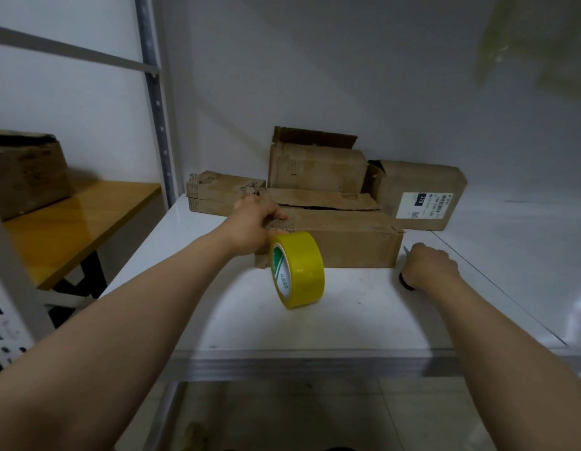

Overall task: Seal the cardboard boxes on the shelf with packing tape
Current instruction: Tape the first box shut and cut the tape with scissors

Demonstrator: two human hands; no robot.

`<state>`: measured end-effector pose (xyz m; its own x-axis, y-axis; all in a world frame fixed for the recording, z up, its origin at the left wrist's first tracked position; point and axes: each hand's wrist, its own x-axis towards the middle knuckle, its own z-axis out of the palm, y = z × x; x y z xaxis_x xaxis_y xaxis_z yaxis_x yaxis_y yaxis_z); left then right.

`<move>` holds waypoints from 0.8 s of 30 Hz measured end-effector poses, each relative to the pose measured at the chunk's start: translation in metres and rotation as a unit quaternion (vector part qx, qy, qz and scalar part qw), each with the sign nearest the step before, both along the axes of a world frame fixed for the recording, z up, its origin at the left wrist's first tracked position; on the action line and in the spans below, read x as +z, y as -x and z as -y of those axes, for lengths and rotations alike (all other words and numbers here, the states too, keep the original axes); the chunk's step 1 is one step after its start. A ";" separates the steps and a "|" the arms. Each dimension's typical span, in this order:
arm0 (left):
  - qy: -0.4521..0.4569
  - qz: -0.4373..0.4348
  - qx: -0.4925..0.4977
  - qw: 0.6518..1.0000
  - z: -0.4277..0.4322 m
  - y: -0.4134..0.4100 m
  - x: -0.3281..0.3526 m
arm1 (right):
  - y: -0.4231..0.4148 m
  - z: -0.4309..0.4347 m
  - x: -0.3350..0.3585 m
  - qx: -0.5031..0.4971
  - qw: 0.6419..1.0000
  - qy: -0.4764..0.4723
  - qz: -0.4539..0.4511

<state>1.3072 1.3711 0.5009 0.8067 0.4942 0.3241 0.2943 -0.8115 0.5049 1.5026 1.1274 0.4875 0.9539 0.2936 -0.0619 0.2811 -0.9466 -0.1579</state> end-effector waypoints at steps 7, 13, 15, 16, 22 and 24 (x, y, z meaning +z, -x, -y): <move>-0.046 -0.038 -0.053 0.997 0.004 0.000 0.003 | 0.001 0.000 0.019 0.067 0.989 0.127 -0.030; -0.062 -0.081 -0.071 0.992 0.004 0.000 0.005 | 0.011 0.008 0.028 0.066 0.987 0.130 -0.062; -0.061 -0.081 -0.071 0.992 0.003 0.000 0.004 | 0.010 0.013 0.034 0.060 0.991 0.104 -0.066; -0.058 -0.080 -0.073 0.992 0.003 0.000 0.004 | 0.010 0.017 0.039 0.058 0.993 0.086 -0.063; -0.003 -0.068 -0.093 0.993 -0.005 0.000 0.002 | 0.025 0.027 0.083 0.075 0.989 -0.120 0.031; 0.017 -0.077 -0.097 0.992 -0.003 0.001 0.005 | 0.037 0.003 0.089 0.178 0.958 -0.222 0.018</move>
<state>1.3057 1.3743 0.5062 0.9264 0.3328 0.1759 0.2091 -0.8435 0.4947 1.4659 1.1247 0.5767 0.7869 0.5913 0.1763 0.5877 -0.6312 -0.5061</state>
